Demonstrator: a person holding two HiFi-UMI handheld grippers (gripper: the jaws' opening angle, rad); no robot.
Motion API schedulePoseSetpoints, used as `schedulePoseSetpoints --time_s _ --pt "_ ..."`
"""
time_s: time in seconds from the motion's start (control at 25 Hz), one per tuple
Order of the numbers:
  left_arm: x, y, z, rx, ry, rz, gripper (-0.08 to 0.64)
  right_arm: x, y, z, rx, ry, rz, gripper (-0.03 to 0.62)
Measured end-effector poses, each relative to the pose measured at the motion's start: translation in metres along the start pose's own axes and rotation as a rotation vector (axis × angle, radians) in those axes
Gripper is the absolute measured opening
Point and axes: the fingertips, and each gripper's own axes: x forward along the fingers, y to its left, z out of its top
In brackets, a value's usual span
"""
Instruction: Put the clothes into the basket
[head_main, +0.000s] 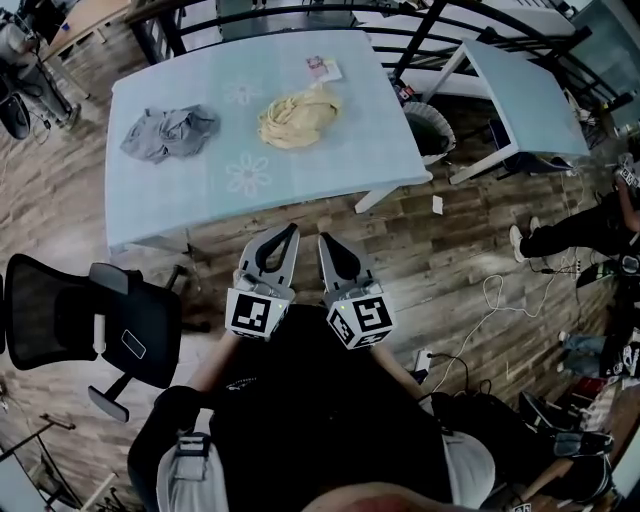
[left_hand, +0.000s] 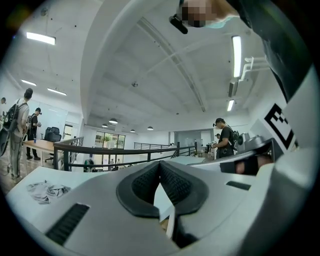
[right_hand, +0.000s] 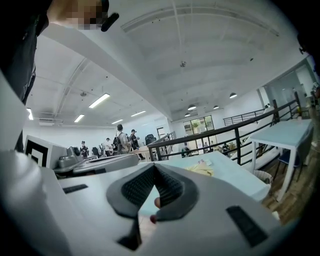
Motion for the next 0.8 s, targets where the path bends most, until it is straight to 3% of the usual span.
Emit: schedulePoseSetpoints --time_s 0.44,0.64,0.8 --pt "0.091 0.002 0.004 0.011 -0.001 0.088 0.014 0.051 -0.072 0.027 -0.021 0.047 0.186 0.009" --pt "0.137 0.001 0.011 -0.035 -0.045 0.149 0.014 0.070 -0.113 0.036 -0.040 0.089 0.256 0.009" --pt "0.165 -0.007 0.006 -0.043 -0.027 0.189 0.014 0.080 -0.140 0.043 -0.032 0.105 0.324 0.009"
